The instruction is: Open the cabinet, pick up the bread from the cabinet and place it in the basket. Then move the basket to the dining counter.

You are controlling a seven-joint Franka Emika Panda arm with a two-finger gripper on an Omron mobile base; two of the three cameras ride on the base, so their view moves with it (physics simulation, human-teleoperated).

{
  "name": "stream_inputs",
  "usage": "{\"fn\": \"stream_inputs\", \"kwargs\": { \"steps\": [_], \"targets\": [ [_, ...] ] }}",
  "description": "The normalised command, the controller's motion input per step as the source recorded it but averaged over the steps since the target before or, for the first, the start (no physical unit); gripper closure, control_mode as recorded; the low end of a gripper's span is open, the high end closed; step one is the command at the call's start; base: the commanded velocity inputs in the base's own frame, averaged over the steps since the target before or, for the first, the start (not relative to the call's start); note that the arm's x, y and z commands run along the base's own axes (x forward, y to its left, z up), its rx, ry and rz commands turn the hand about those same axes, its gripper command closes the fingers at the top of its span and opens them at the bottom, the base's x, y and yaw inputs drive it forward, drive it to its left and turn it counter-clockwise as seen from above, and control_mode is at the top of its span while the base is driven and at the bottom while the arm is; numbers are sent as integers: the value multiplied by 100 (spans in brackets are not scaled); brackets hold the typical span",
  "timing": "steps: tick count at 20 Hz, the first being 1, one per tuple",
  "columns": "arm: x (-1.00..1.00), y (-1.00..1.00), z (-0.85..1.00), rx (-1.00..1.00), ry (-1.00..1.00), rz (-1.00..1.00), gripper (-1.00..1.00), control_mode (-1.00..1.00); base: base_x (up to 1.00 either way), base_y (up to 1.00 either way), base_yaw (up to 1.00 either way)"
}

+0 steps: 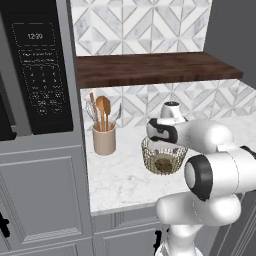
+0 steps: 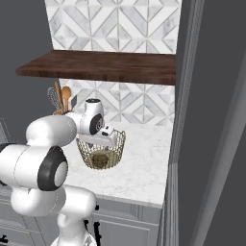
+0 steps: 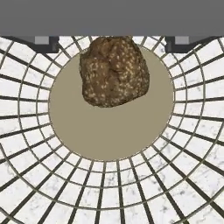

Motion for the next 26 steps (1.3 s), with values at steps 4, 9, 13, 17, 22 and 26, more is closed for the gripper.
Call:
{"fn": "stream_inputs", "kwargs": {
  "steps": [4, 9, 13, 17, 22, 26],
  "targets": [
    [-10, -2, 51, 0, -2, 0, -100, -100, 0, 0, 0],
    [-32, -34, 52, 0, -6, -12, -100, -100, 0, 0, 0],
    [-21, -43, 13, 0, -1, -21, -100, -100, 0, 0, 0],
    [-4, -47, -1, 5, 0, -20, -100, -100, 0, 0, 0],
    [1, -39, -17, 9, 1, -16, -100, -100, 0, 0, 0],
    [0, -1, -14, 10, 0, -2, -100, -100, 0, 0, 0]
  ]
}}
